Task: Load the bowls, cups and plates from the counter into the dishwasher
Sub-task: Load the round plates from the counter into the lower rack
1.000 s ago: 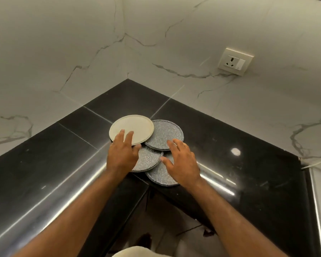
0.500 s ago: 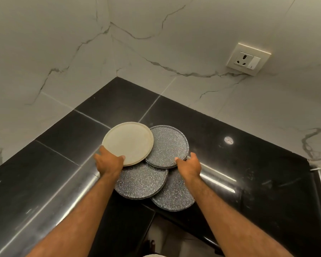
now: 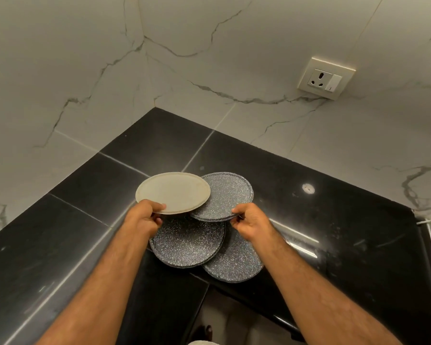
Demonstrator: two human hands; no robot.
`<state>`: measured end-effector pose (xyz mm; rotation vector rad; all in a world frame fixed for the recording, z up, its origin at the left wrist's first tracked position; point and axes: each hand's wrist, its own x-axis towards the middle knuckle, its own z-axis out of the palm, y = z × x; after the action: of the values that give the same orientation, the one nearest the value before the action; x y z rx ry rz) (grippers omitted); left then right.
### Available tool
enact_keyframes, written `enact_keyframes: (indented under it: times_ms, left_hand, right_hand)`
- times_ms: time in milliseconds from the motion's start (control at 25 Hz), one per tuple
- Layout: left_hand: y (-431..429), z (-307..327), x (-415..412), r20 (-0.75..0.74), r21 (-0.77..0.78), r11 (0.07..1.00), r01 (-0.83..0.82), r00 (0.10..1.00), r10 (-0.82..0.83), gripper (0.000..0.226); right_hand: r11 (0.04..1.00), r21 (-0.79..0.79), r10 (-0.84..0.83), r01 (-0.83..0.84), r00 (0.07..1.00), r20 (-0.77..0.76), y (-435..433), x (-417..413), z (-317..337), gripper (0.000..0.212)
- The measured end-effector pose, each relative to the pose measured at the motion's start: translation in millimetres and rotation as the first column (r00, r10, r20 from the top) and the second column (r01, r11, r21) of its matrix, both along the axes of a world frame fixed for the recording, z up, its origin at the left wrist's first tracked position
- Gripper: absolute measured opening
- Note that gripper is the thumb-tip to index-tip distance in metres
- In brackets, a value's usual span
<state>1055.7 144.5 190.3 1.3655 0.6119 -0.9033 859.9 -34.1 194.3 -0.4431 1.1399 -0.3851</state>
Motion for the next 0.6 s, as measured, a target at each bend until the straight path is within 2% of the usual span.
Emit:
enact_keyframes:
  times_ms: [160,320,440,600]
  left_hand:
    - [13.7,22.5,-35.5,0.025,-0.067,0.997,0.026,0.999,-0.024,0.039]
    - [32.3,48.3,-92.8,0.080,-0.136,0.991,-0.002,0.997,0.013,0.041]
    - [50.6,65.8,-149.7,0.130,-0.126,0.992,-0.016,0.991,0.033,0.036]
    - [75.3,85.2,-239.0,0.211,-0.080,0.995,0.065,0.976,-0.047,0.033]
  right_hand:
    - [0.997,0.007,0.076,-0.078,0.989,0.126,8.7,-34.3,11.5,0.034]
    - [0.989,-0.049,0.144,-0.137,0.971,0.193,26.0,-91.8,30.5,0.024]
    - [0.976,-0.187,0.144,-0.112,0.975,0.172,41.2,-143.0,38.8,0.026]
    - [0.927,-0.353,0.169,-0.124,0.981,0.098,72.0,-225.4,48.6,0.022]
